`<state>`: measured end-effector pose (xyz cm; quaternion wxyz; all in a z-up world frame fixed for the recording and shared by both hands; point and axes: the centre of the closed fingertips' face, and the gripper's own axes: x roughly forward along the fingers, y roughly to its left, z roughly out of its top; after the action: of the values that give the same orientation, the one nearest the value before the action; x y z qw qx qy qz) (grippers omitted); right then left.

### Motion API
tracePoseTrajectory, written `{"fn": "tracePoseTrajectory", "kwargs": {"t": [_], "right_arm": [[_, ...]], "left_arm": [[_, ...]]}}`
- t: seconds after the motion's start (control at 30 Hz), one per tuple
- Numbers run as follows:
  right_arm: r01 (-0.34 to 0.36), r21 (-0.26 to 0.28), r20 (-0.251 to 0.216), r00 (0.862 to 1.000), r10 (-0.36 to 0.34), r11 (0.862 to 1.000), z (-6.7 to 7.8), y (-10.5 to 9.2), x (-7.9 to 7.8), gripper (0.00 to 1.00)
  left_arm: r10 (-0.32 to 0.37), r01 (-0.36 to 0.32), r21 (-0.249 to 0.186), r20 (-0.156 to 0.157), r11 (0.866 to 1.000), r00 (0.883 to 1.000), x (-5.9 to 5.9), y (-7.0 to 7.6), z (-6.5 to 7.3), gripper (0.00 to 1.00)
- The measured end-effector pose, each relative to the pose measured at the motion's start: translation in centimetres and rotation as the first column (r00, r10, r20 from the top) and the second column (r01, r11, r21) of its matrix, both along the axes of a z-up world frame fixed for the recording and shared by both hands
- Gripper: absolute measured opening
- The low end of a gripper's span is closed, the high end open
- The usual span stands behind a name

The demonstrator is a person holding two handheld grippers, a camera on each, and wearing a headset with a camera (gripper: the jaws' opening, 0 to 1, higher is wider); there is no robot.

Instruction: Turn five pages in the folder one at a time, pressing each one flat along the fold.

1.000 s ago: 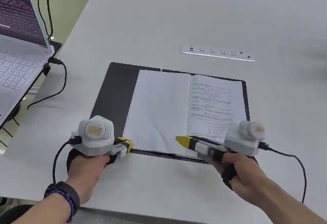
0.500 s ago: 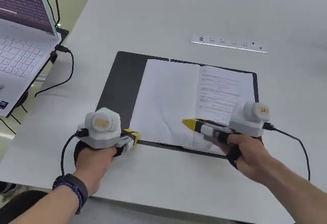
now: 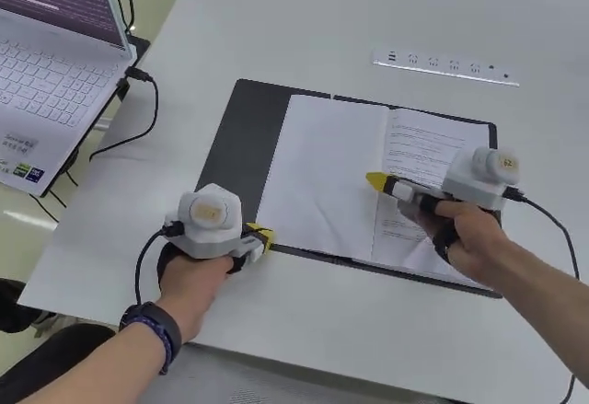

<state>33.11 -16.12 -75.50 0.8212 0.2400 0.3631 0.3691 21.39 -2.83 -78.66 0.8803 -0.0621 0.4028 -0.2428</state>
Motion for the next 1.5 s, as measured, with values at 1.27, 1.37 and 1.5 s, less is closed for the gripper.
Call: {"fn": "tracePoseTrajectory", "kwargs": {"t": [1.27, 1.37, 1.5], "right_arm": [[0.130, 0.051, 0.020, 0.991, -0.132, 0.990, -0.6, 0.4, 8.2, 0.00], [0.157, 0.055, 0.011, 0.987, -0.158, 0.986, -0.3, 0.6, 8.8, 0.00], [0.200, 0.072, -0.014, 0.980, -0.200, 0.977, -0.7, 0.2, 10.2, 0.00]], "left_arm": [[0.006, -0.006, -0.007, -0.004, 1.000, 1.000, 0.1, 0.2, -0.3, 0.00], [0.007, -0.007, -0.007, -0.007, 1.000, 1.000, 0.1, 0.2, -0.3, 0.00], [0.006, -0.006, -0.013, -0.012, 1.000, 1.000, 0.1, 0.2, -0.3, 0.00]]}}
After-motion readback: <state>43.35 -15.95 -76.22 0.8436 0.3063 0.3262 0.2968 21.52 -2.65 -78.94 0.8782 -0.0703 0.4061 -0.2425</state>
